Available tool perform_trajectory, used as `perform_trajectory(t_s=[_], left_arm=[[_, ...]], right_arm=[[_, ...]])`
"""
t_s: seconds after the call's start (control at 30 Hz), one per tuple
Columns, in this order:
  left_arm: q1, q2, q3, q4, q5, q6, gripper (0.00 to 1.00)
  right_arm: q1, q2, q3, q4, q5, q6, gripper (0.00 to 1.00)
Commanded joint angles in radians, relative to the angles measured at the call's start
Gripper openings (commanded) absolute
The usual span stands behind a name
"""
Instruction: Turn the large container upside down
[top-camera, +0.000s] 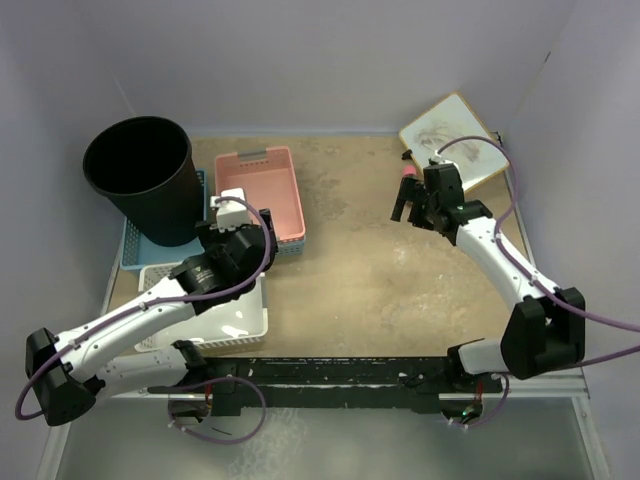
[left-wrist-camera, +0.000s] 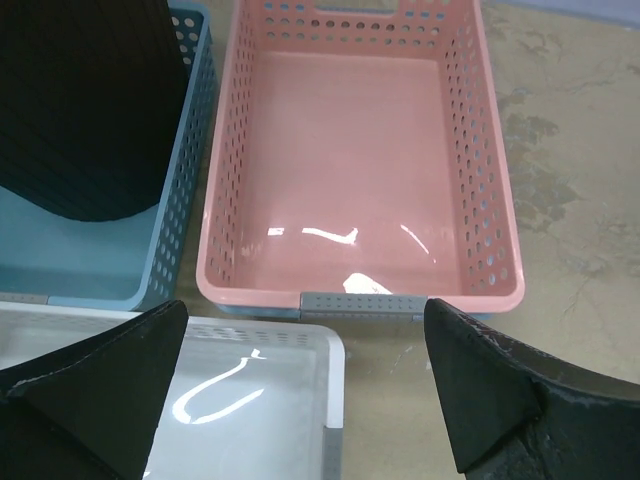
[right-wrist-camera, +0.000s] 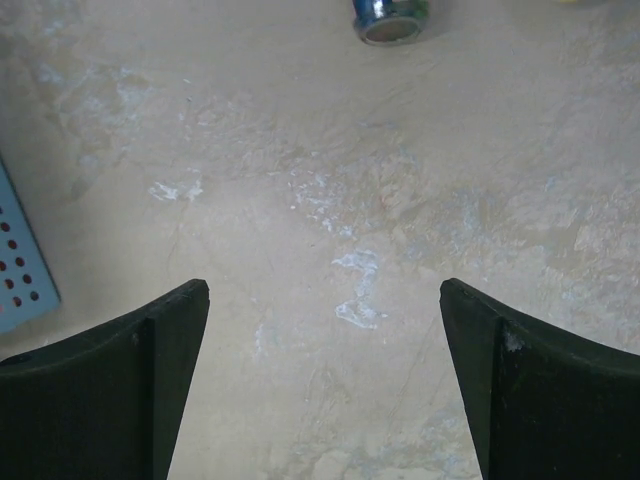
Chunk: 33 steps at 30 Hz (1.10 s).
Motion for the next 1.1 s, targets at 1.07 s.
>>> perform_trajectory(t_s=[1.07], left_arm=[[0.055, 0.705, 0.563, 0.169, 0.114, 0.152, 0.97]], right_arm=[[0.002, -0.091, -0.047, 0.022, -0.028, -0.055, 1.00]])
